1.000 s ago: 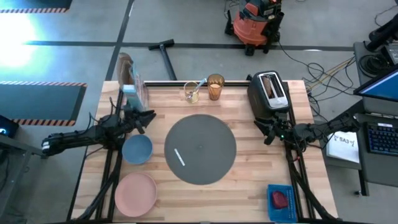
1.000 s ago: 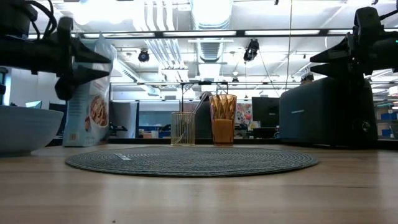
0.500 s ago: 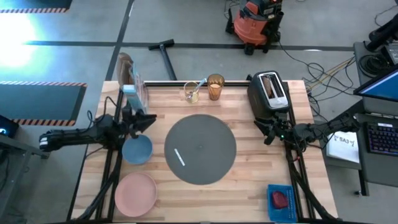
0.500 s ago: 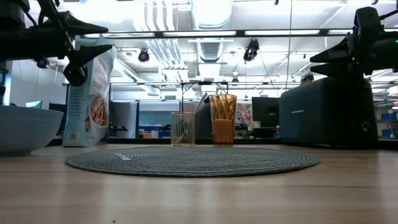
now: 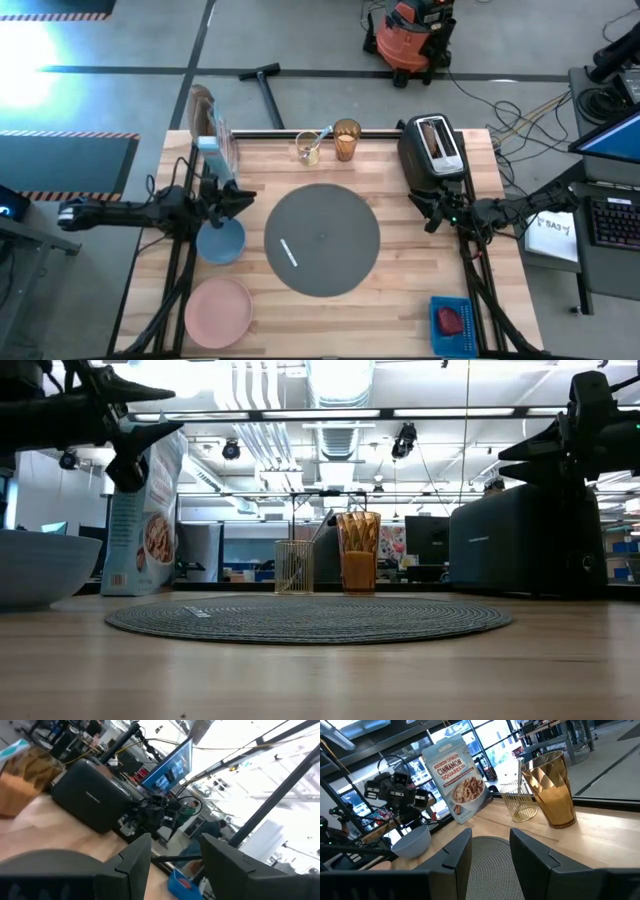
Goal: Arrange a breakfast setting
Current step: Put the blue bowl on the gray table mat
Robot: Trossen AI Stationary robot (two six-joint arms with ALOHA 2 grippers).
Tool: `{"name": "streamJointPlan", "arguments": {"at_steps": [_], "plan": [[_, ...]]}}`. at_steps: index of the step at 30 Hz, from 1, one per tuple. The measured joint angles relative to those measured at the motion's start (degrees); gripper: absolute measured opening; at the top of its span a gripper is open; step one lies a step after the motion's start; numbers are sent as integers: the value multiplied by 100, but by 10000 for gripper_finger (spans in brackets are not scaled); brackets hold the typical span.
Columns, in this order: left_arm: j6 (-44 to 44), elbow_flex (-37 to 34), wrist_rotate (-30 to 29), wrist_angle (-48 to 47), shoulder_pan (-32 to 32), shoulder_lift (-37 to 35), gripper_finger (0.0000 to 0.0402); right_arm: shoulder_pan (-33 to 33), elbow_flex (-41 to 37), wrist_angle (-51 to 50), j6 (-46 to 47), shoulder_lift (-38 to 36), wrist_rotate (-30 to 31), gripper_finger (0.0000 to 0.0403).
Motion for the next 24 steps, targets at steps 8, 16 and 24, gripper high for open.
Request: {"name": "streamJointPlan", "arguments": {"at_steps": [8,16,24], "plan": [[468,741,-6,10,-53,851,155,0,0,0,-1,-1,0,123],[1236,1560,-414,-100,-64,2360,155,0,0,0,1,-1,0,123],[600,2539,-1109,-2123,-22,3218,155,2,0,0,1,1,0,123]]}}
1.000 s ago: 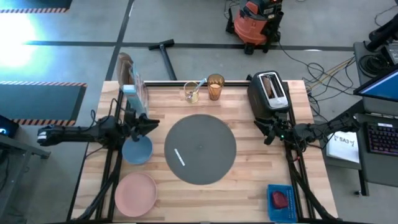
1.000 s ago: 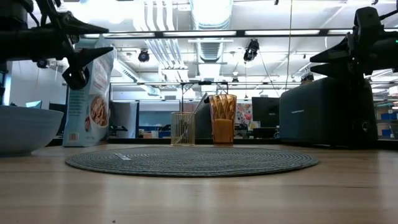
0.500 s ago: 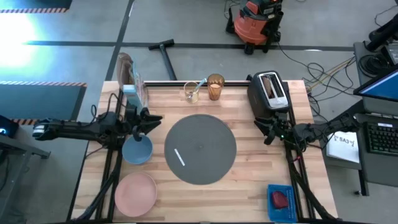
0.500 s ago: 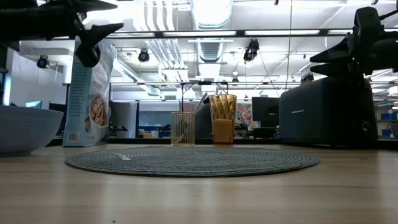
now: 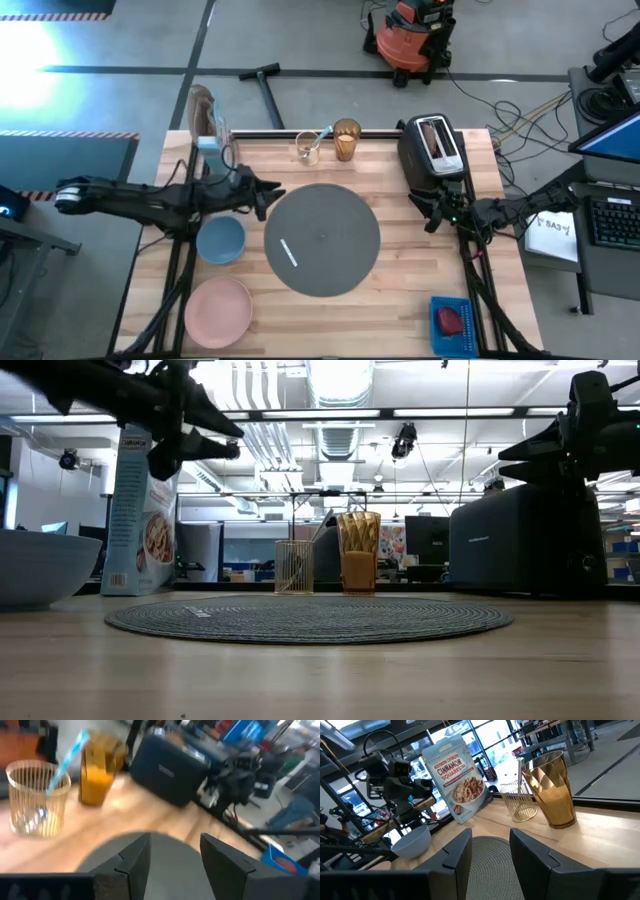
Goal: Arrange a breakfast setting
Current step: Put the blue bowl on the gray table mat
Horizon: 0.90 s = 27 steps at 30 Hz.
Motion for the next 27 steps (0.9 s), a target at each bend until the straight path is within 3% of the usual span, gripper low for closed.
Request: {"name": "streamJointPlan", "arguments": {"at_steps": [5,13,27], "plan": [[-297,788,850,-1685,-32,79,155,-2,0,1,0,0,0,123],[-848,1688,1148,-4189,-266,579,155,-1,0,0,-1,-1,-2,123],[-2876,2075,1584,-5880,-1161,832,174,-1,0,2,-2,-1,-1,123]]}}
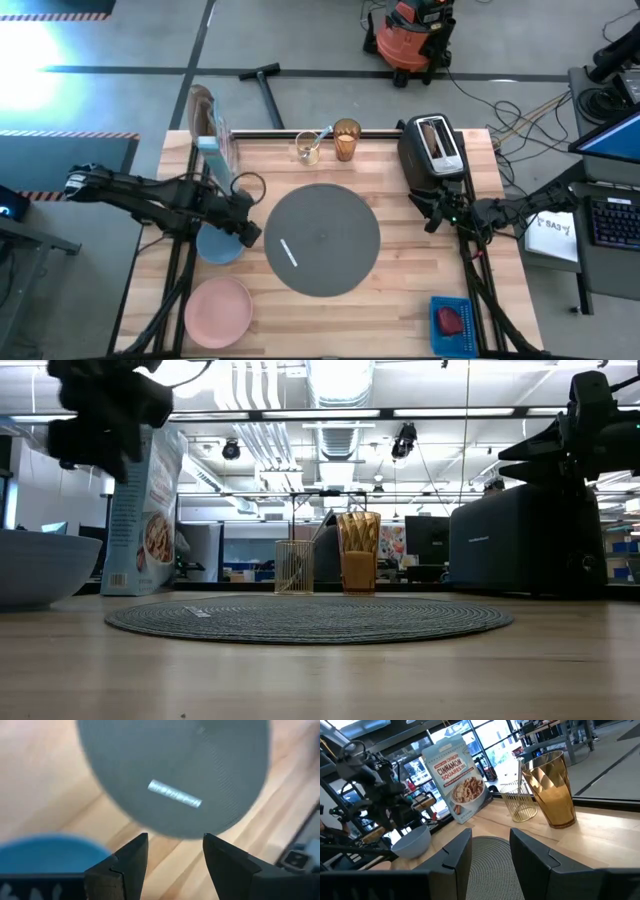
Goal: Arrange a breakfast setting
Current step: Put the blue bowl on the gray table mat
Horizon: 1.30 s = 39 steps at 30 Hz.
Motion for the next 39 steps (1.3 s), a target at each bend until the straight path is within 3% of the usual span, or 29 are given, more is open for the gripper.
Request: {"name": "streamJointPlan", "arguments": {"at_steps": [11,26,31,39], "plan": [[-697,4,135,-470,-654,513,176,-1,-1,0,2,0,0,123],[-673,4,20,-827,-673,1596,196,1,0,0,0,1,-1,123],[-647,4,-15,-772,-673,1958,182,0,-2,-2,0,-1,0,123],[-546,4,-15,-543,-673,2376,123,0,0,-1,0,1,0,123]]}}
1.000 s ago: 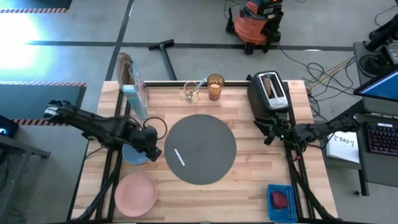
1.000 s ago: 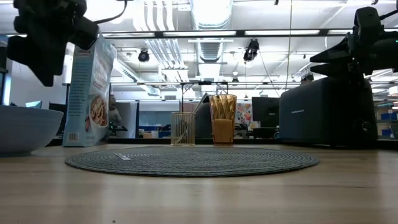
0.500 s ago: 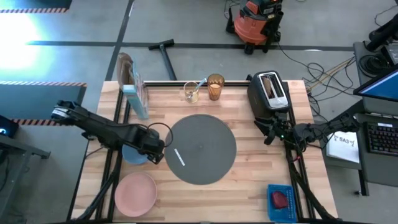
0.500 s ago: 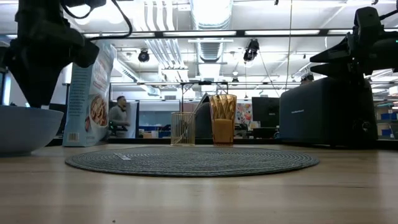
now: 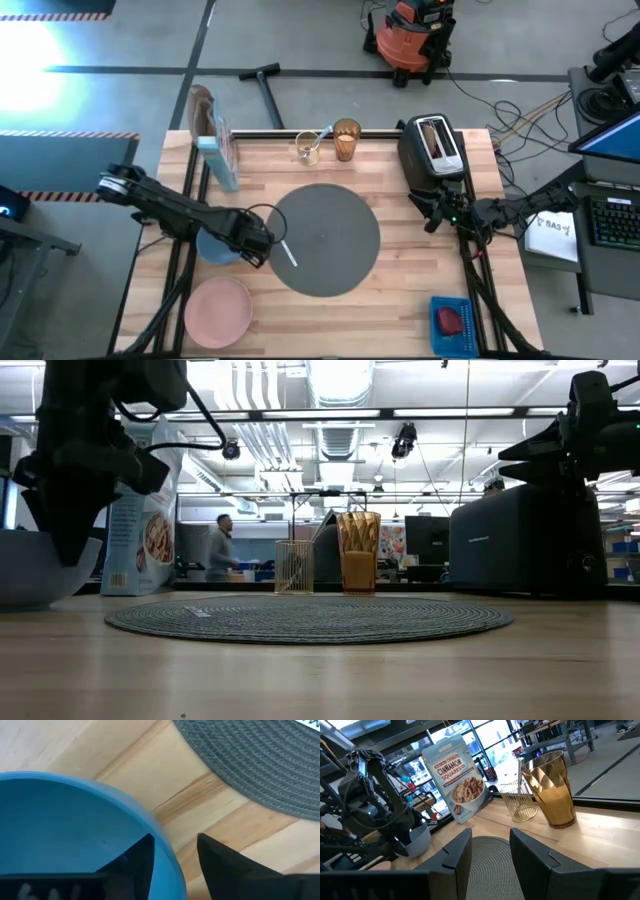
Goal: Arrange a breakfast setting
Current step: Put the blue bowl on the gray table mat
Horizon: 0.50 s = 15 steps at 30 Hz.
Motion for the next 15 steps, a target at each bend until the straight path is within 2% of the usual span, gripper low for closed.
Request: {"name": "streamJointPlan", "arguments": {"at_steps": [12,15], "plan": [[-127,181,0,-6,0,97,11,1,-2,-1,0,0,-1,123],[-52,451,-36,-6,0,95,4,0,-1,-1,1,-1,0,123]]}}
